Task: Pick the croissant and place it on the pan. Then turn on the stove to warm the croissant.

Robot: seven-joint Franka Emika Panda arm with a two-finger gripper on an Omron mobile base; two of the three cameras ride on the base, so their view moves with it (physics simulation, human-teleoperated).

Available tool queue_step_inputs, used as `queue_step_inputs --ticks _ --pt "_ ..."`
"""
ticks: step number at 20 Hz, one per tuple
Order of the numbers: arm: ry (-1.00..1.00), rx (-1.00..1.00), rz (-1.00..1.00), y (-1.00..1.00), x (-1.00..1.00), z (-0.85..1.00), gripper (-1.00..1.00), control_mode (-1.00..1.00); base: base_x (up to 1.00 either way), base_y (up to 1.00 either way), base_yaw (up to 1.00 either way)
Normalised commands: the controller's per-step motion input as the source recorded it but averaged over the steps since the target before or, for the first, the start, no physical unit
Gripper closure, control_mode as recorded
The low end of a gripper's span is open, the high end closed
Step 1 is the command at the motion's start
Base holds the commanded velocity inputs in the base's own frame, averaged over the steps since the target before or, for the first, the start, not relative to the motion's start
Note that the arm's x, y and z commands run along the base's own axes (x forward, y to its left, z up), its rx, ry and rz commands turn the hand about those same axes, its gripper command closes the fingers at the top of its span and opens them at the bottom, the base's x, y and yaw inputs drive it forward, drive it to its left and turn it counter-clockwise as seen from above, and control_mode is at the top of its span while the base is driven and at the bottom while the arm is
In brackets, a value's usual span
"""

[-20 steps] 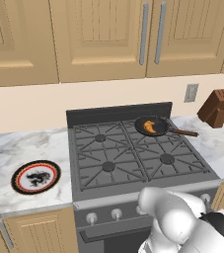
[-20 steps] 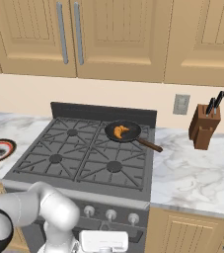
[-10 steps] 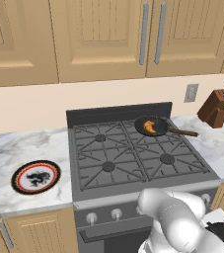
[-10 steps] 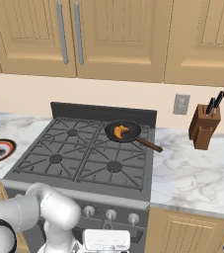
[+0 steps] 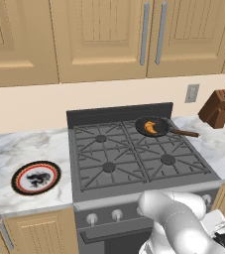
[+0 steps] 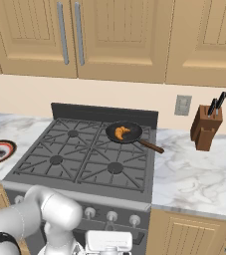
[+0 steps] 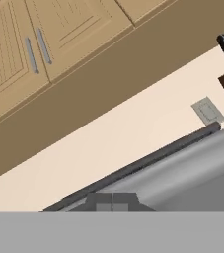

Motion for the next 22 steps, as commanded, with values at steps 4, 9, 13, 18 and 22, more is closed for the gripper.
queue_step_inputs --ticks 4,9,13,18,22 --pt "0.0 0.0 0.0 -0.04 0.11 -0.19 1.0 -1.0 0.0 0.0 0.0" --pt "0.0 0.0 0.0 -0.08 0.12 -0.12 1.0 -1.0 0.0 0.0 0.0" --pt "0.0 0.0 0.0 -0.07 0.12 -0.09 1.0 -1.0 0.0 0.0 0.0" --pt "0.01 0.0 0.0 -0.01 0.08 -0.11 1.0 -1.0 0.0 0.0 0.0" --pt "0.02 0.0 0.0 0.0 0.05 -0.13 1.0 -1.0 0.0 0.0 0.0"
